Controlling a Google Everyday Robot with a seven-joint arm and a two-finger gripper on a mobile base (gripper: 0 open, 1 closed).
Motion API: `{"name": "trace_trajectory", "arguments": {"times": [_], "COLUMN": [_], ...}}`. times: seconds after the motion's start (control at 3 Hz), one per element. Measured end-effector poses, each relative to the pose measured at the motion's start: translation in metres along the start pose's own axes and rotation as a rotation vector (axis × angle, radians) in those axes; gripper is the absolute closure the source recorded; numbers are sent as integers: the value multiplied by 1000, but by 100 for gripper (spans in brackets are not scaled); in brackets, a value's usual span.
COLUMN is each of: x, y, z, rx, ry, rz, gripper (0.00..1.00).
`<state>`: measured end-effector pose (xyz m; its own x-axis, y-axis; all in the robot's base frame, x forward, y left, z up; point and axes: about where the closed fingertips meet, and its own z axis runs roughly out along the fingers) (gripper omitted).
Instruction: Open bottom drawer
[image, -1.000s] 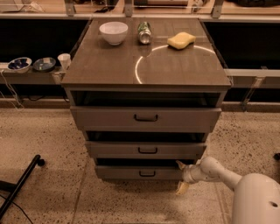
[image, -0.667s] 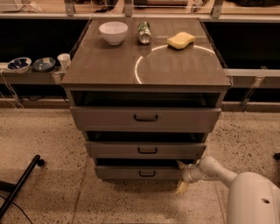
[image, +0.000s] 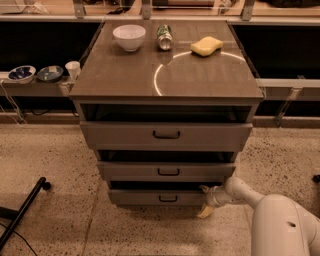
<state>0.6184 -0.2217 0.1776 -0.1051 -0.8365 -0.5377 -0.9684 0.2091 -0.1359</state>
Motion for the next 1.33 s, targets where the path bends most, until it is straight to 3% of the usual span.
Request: {"name": "trace_trajectory", "arguments": {"times": [0.33,1.33], "x": [-1,-3], "y": [9,23], "z": [6,1], "rx": [-19,-29], "ry": [19,25], "rz": [-13,-10], "gripper": [31,34]}}
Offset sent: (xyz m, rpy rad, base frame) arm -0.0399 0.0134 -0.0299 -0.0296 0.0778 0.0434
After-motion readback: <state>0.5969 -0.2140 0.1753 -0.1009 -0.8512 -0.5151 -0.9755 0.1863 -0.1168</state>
